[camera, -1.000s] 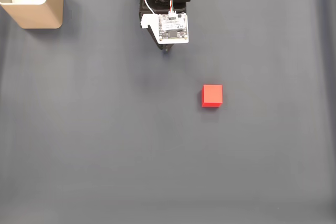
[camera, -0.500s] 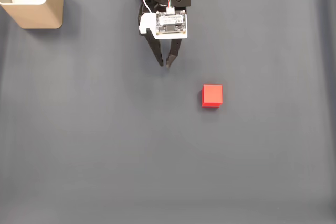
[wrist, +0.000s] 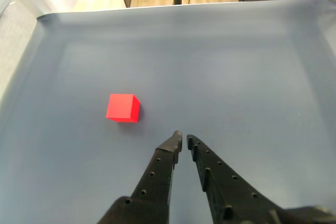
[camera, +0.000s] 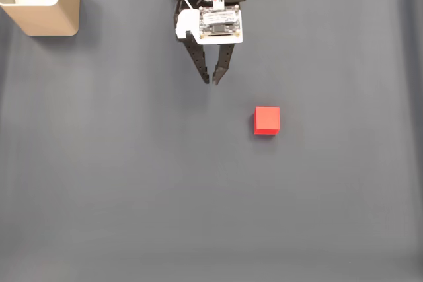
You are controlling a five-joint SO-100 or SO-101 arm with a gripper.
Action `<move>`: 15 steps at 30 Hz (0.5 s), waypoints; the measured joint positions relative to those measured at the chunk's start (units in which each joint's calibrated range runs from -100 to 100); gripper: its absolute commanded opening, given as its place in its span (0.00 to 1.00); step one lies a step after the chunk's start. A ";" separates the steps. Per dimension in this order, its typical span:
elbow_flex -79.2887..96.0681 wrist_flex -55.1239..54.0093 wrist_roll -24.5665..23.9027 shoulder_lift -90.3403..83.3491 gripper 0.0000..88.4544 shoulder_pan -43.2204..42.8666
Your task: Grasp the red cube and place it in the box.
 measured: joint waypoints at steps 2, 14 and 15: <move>-3.44 2.15 0.00 2.87 0.01 -0.89; -18.08 11.77 -0.73 15.54 0.01 -7.86; -18.99 12.17 -0.88 16.59 0.01 -8.46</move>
